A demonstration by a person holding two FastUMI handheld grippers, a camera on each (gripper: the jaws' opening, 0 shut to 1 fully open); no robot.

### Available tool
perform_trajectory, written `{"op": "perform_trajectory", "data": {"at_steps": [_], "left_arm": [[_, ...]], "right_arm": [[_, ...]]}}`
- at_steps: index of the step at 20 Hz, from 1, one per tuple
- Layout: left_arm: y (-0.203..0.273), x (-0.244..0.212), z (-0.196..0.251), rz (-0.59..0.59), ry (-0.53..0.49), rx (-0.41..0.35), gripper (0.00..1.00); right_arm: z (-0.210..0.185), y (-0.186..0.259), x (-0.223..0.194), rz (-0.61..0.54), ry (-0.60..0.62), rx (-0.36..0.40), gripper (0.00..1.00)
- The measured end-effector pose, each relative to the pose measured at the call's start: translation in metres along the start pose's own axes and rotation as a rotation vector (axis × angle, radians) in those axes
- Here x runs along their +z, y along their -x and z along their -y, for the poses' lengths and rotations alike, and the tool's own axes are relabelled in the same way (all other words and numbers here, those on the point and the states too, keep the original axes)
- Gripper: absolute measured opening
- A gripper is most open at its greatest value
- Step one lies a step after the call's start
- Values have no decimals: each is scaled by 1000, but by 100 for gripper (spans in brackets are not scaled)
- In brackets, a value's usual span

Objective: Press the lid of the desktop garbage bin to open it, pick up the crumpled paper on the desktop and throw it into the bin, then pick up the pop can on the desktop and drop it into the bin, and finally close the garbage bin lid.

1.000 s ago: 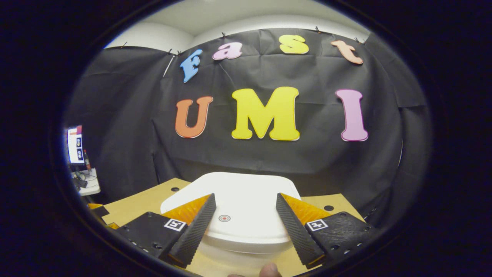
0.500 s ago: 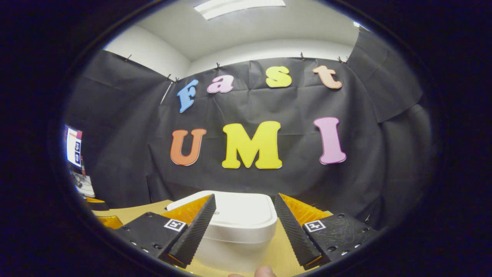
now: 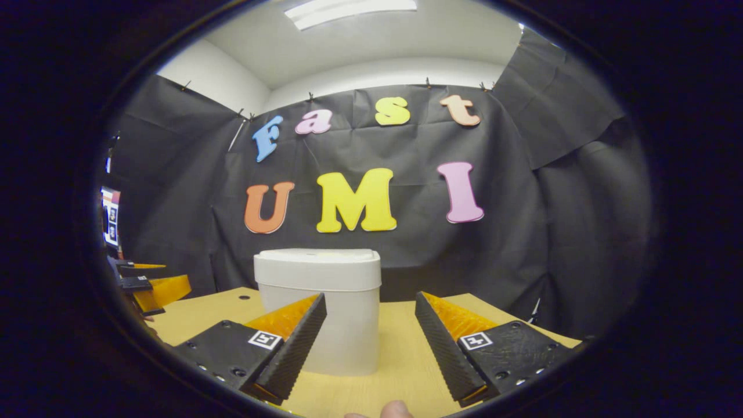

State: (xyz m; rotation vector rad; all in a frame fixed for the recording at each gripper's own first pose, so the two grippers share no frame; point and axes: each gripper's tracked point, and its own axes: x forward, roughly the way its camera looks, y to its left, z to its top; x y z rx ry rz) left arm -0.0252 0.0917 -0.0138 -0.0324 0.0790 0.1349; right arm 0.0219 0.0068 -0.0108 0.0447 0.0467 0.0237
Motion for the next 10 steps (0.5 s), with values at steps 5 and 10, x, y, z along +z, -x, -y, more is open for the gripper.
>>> {"op": "perform_trajectory", "data": {"at_steps": [5,10], "left_arm": [[-3,-3,5,-6,-5,-10,98],[-4,-6,2,-14,14,-4,98]], "right_arm": [[12,24,-10,14,31,-19,95],[27,32,1,36,32,-64,95]]}}
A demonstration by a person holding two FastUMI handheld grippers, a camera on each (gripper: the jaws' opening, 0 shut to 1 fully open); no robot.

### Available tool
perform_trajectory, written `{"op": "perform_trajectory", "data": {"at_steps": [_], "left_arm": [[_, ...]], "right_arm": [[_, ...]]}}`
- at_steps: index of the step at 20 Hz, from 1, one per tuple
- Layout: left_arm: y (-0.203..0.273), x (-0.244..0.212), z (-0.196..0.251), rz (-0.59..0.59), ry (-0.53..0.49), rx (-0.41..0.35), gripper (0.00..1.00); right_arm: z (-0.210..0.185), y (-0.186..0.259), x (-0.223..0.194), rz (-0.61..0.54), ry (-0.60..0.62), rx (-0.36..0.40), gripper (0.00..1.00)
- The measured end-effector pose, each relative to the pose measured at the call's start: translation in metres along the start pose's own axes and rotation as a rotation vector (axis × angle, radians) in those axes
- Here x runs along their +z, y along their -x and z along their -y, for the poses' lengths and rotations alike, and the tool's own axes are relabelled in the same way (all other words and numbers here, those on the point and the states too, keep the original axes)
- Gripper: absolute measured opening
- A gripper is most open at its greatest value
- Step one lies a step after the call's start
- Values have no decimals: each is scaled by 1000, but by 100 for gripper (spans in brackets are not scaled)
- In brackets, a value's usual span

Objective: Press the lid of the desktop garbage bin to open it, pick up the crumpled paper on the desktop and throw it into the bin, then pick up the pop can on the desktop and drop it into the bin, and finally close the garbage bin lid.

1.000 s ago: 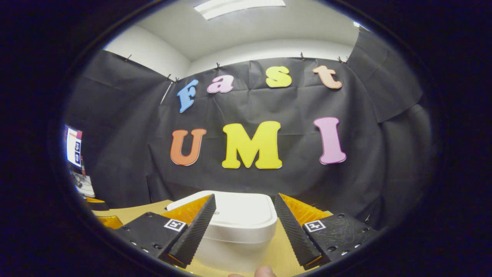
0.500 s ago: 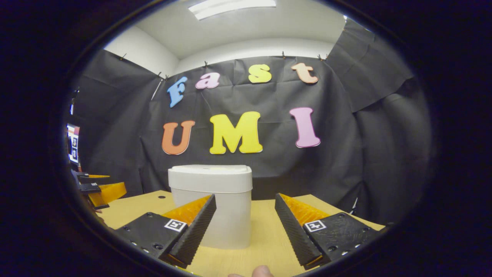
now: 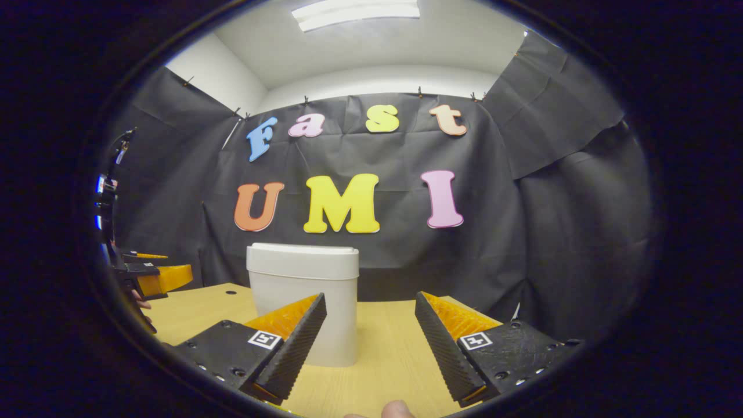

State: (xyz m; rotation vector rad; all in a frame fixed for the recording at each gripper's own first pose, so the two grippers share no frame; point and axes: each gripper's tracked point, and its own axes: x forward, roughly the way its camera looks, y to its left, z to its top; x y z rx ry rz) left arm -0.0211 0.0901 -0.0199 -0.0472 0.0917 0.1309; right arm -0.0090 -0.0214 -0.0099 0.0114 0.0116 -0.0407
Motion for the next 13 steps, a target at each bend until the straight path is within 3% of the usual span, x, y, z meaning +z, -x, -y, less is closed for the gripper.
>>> {"op": "perform_trajectory", "data": {"at_steps": [13], "left_arm": [[0,0,2,-3,-3,-7,98]], "right_arm": [[-9,-2,5,33,27,10,95]]}}
